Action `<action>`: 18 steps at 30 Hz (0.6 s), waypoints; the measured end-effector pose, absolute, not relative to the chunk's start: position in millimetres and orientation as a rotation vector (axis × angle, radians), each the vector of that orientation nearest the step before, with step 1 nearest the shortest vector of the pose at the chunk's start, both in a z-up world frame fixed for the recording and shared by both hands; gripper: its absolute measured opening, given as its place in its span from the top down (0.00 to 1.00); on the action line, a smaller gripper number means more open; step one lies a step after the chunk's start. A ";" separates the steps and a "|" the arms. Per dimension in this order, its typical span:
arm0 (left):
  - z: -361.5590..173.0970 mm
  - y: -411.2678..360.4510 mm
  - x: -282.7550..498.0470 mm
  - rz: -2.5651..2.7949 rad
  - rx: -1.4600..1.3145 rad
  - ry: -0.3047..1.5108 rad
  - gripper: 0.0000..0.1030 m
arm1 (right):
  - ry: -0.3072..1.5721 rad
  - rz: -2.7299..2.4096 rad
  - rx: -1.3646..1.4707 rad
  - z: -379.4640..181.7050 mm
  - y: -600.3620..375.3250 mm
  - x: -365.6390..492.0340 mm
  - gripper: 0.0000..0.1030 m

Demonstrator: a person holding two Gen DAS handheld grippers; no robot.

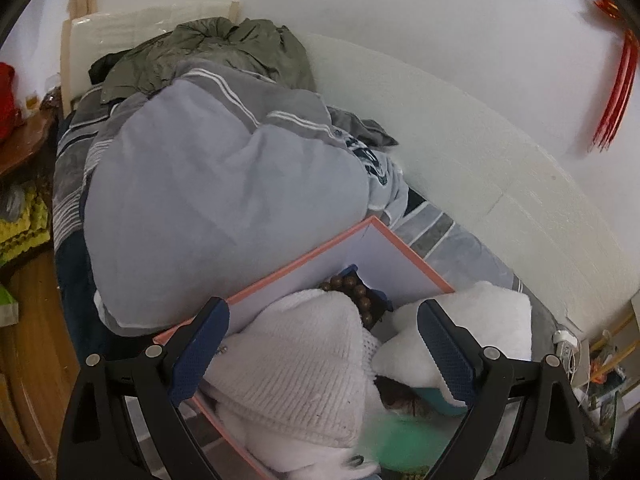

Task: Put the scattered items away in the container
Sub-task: 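Grasp the teal round item with the right gripper, drop it into the box, then grasp the white LED bulb with the right gripper, drop it into the box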

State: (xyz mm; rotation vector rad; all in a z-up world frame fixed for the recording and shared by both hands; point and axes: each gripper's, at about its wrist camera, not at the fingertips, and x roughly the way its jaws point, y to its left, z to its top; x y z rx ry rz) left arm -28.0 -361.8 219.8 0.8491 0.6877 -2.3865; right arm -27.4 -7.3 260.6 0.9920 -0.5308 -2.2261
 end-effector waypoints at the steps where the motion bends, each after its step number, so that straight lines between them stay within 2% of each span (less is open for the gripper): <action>1: 221.4 -362.2 -27.9 -2.387 0.838 0.680 0.07 | -0.593 -2.232 1.027 245.8 5.5 -36.3 0.38; 3: 222.0 -360.4 -30.5 -2.391 0.830 0.664 0.07 | -0.798 -2.190 1.176 197.4 30.1 -60.8 0.42; 5: 219.6 -357.4 -35.1 -2.397 0.852 0.662 0.07 | -1.020 -2.061 1.313 141.5 49.8 -81.5 0.55; 8: 216.8 -348.4 -41.3 -2.421 0.890 0.662 0.07 | -1.251 -1.928 1.426 76.0 53.2 -104.1 0.55; 10: 219.0 -343.5 -43.1 -2.431 0.888 0.635 0.07 | -1.264 -1.929 1.450 57.1 46.0 -118.6 0.55; 13: 222.8 -340.5 -45.7 -2.439 0.873 0.609 0.07 | -1.312 -1.927 1.463 33.0 46.1 -137.3 0.72; 15: 223.1 -340.8 -47.9 -2.438 0.872 0.607 0.07 | -1.375 -1.863 1.439 28.8 51.5 -139.8 0.72; 18: 222.1 -342.6 -49.4 -2.430 0.882 0.623 0.07 | -1.302 -1.917 1.402 55.9 60.5 -126.9 0.72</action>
